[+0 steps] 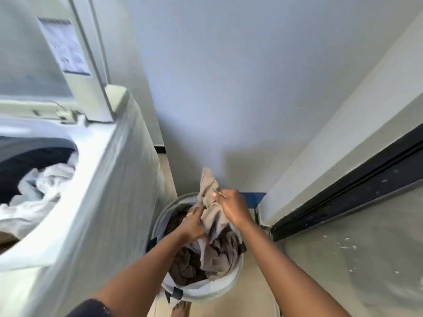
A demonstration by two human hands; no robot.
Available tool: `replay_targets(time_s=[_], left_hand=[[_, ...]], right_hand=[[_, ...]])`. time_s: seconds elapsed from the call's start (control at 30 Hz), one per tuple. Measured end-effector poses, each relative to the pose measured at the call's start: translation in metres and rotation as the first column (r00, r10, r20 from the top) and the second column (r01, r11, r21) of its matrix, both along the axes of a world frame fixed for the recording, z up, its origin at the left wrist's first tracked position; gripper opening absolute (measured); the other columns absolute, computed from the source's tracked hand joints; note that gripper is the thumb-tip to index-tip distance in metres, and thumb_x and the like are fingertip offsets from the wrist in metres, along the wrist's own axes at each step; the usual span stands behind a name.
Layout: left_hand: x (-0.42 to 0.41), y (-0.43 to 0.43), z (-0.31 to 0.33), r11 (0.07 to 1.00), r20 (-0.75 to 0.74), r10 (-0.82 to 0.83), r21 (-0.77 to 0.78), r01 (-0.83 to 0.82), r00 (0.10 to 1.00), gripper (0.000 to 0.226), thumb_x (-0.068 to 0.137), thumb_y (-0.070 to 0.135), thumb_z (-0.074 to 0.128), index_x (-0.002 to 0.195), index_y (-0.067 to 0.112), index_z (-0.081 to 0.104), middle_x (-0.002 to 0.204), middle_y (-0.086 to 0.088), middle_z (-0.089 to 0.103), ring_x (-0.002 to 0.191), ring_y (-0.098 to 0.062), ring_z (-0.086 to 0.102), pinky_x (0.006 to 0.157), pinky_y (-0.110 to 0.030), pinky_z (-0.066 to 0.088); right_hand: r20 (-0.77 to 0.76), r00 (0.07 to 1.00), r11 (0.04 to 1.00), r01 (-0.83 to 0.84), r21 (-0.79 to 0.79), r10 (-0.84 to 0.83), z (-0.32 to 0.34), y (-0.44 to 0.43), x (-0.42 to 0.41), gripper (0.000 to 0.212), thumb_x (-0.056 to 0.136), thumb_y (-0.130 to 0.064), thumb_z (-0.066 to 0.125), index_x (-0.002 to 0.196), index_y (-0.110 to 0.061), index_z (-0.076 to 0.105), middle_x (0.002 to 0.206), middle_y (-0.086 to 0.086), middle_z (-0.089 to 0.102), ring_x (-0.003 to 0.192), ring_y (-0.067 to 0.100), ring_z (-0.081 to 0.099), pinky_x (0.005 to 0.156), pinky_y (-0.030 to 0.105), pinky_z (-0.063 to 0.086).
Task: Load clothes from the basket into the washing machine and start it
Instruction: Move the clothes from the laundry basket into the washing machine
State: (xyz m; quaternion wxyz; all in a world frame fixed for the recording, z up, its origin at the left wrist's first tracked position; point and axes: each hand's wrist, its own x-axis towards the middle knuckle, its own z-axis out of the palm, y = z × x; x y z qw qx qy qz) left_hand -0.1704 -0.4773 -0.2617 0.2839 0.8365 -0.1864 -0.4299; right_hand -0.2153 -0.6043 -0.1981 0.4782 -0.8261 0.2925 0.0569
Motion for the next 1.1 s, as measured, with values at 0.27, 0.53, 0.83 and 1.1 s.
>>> replay_targets(time_s=[0.27, 0.53, 0.83, 1.1], left_hand=[[0.009, -0.012, 0.174, 0.888, 0.221, 0.383, -0.357, -0.292, 0.897, 0.022, 0.09, 0.001, 0.045, 0.103, -0.004, 0.062, 0.098, -0.015, 0.065, 0.091, -0.024, 0.058, 0.07, -0.027, 0.04], [0.014, 0.022, 0.259, 0.791, 0.182, 0.409, -0.558, -0.249, 0.894, 0.026, 0.081, 0.011, 0.047, 0.096, -0.001, 0.065, 0.091, -0.009, 0.061, 0.088, -0.021, 0.054, 0.076, -0.033, 0.041], [0.026, 0.051, 0.314, 0.751, 0.237, 0.431, -0.629, -0.201, 0.871, 0.033, 0.089, 0.031, 0.047, 0.104, 0.006, 0.062, 0.108, -0.014, 0.064, 0.102, -0.028, 0.057, 0.089, -0.042, 0.046], [0.039, 0.094, 0.332, 0.483, -0.099, 0.544, -0.775, -0.408, 0.833, 0.025, 0.097, 0.014, 0.044, 0.119, 0.008, 0.055, 0.104, 0.001, 0.061, 0.097, -0.01, 0.056, 0.089, -0.035, 0.047]], right_hand=[[0.389, 0.921, 0.99, -0.048, 0.131, -0.007, 0.178, 0.007, 0.016, 0.024, 0.09, -0.031, 0.06, 0.08, -0.011, 0.069, 0.078, 0.013, 0.068, 0.073, 0.019, 0.059, 0.069, 0.034, 0.045], [0.307, 0.925, 0.899, -0.316, 0.303, 0.221, 0.189, 0.01, -0.016, 0.039, 0.085, -0.002, 0.064, 0.118, -0.018, 0.05, 0.115, 0.002, 0.057, 0.101, 0.009, 0.056, 0.083, 0.015, 0.048], [0.167, 0.975, 0.988, -0.152, 0.004, 0.149, 0.152, 0.04, -0.02, 0.029, 0.093, -0.015, 0.056, 0.065, -0.012, 0.052, 0.054, -0.001, 0.049, 0.045, 0.006, 0.045, 0.058, 0.024, 0.039], [0.595, 0.765, 0.969, 0.174, 0.177, -0.247, 0.277, 0.005, 0.022, 0.044, 0.081, 0.016, 0.039, 0.056, -0.018, 0.051, 0.046, -0.003, 0.043, 0.036, 0.005, 0.04, 0.045, 0.019, 0.043]])
